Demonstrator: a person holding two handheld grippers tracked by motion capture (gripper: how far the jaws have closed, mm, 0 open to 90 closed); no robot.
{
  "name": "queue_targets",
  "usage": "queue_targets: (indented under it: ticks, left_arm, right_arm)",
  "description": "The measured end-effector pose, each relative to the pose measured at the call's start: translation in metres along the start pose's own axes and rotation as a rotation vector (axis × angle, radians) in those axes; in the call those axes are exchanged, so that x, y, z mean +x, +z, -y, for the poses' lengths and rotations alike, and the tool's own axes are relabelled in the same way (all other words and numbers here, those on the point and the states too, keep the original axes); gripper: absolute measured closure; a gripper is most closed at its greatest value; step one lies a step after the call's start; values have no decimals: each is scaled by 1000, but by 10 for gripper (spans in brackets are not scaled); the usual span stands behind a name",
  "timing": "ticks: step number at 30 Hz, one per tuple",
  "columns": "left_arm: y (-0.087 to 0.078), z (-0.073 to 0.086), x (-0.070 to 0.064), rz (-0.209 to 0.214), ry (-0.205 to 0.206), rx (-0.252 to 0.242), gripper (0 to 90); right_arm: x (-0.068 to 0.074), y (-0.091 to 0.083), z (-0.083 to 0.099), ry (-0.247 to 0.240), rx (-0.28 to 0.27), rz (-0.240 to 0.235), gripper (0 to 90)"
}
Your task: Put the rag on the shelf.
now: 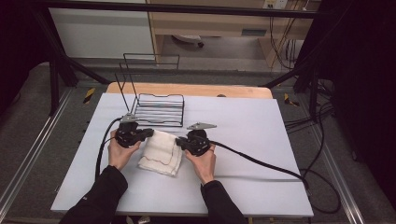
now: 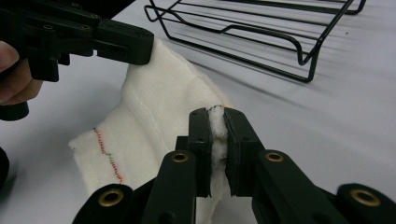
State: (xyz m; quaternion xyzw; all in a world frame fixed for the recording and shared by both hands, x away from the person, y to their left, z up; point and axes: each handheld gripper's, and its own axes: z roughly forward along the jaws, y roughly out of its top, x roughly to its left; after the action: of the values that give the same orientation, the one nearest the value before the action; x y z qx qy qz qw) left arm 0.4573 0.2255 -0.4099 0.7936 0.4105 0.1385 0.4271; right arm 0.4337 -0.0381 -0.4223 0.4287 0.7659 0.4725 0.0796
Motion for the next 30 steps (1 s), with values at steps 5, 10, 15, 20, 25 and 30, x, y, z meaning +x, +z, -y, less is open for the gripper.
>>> queue_targets:
  ticks: [5,10,15,20,25,30]
  left_arm:
    - [-13,-1,-2,15,5,-31,838]
    - [-19,-2,-5,18,13,-47,838]
    - [-26,-5,-8,28,11,-75,838]
    - [-35,-8,-11,29,23,-101,839]
    - [-42,-12,-14,26,37,-127,839]
    - [-51,-15,-17,30,33,-164,840]
  right_arm:
    - [4,-5,-1,-8,-24,-13,821]
    - [9,-14,-3,-26,-54,-18,821]
    - [13,-23,-7,-45,-85,-23,822]
    - [16,-30,-11,-60,-108,-24,822]
    - [20,-36,-15,-84,-130,-20,823]
    - [24,-43,-21,-107,-152,-18,823]
